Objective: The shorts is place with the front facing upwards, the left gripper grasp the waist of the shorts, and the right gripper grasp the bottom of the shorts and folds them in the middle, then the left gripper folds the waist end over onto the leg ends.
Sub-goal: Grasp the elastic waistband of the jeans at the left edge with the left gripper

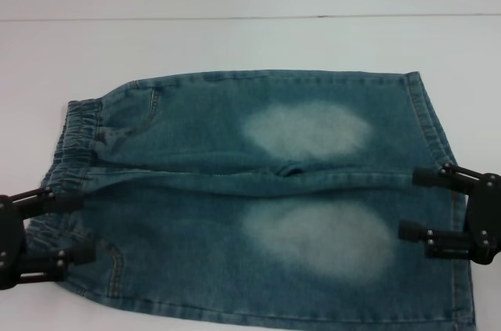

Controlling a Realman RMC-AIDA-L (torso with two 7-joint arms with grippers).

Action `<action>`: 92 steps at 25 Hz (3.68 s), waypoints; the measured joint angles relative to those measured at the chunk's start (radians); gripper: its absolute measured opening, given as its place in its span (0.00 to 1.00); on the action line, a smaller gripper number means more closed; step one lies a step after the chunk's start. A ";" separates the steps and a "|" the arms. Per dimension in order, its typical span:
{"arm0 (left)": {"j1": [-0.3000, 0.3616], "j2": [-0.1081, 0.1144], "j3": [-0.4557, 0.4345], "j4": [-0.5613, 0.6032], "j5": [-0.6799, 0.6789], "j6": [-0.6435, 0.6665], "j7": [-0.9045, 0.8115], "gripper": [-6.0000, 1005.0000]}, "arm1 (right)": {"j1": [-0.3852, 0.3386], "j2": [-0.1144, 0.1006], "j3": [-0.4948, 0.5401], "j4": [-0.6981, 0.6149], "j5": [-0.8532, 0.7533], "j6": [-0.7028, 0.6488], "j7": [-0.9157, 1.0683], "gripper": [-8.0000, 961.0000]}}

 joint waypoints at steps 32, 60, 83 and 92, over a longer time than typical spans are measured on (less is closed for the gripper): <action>-0.061 -0.083 0.006 0.565 0.349 -0.102 -0.648 0.82 | 0.026 -0.001 0.010 0.000 0.009 0.030 0.023 0.98; -0.135 -0.127 0.124 0.485 0.614 -0.240 -0.691 0.79 | 0.030 -0.003 0.023 -0.001 0.009 0.037 0.026 0.98; -0.158 -0.131 0.125 0.473 0.612 -0.244 -0.694 0.14 | 0.030 -0.002 0.036 -0.015 0.005 0.043 0.129 0.98; -0.164 -0.131 0.128 0.452 0.611 -0.264 -0.694 0.07 | 0.012 -0.005 0.036 -0.313 -0.109 -0.020 0.582 0.98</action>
